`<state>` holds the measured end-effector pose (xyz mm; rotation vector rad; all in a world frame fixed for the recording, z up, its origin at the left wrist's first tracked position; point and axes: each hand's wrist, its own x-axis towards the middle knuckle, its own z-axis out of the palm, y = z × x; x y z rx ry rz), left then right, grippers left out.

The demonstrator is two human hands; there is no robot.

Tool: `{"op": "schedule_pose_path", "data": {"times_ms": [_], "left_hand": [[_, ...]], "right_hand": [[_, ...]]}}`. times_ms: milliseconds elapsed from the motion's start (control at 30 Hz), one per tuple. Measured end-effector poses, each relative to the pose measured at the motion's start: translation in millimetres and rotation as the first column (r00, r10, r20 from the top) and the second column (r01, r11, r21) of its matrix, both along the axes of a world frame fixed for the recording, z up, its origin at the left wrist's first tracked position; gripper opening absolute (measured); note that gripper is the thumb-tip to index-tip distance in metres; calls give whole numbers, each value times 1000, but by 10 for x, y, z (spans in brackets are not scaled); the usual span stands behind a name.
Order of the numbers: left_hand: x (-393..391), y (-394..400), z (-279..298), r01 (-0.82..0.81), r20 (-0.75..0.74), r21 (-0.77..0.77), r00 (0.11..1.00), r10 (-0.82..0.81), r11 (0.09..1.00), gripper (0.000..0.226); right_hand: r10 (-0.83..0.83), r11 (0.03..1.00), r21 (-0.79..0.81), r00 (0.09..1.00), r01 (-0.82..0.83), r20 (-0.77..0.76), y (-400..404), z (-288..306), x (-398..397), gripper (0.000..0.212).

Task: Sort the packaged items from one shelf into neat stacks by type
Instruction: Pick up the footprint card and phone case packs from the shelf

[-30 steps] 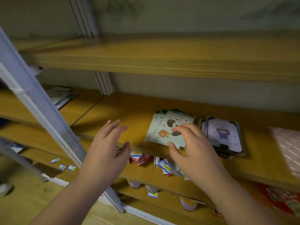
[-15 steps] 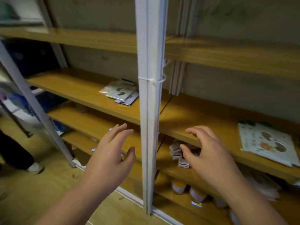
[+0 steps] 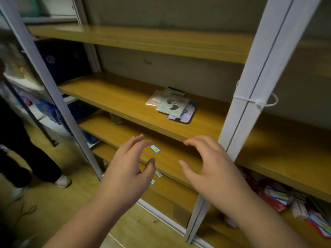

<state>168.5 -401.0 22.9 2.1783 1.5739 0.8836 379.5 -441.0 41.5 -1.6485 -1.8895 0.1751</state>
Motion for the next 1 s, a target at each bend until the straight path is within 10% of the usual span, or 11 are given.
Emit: {"op": "schedule_pose_path", "data": {"times_ms": [567,867,1000], "left_hand": [[-40,1994,110,73,-86,-72,993,-80,995,59],[655,3081,-179,153,-378,-89,909,-175,984,72],[759,3257,-260,271,-170,-92,944,-283,958,70]], "right_hand": [[-163,987,-28,985,161,-62,1709,-117,-208,47],[-383,920,-77,923,384,36,1805,-217,-261,48],[-476,870,-120,878,478,40,1799,-270,-326,49]]}}
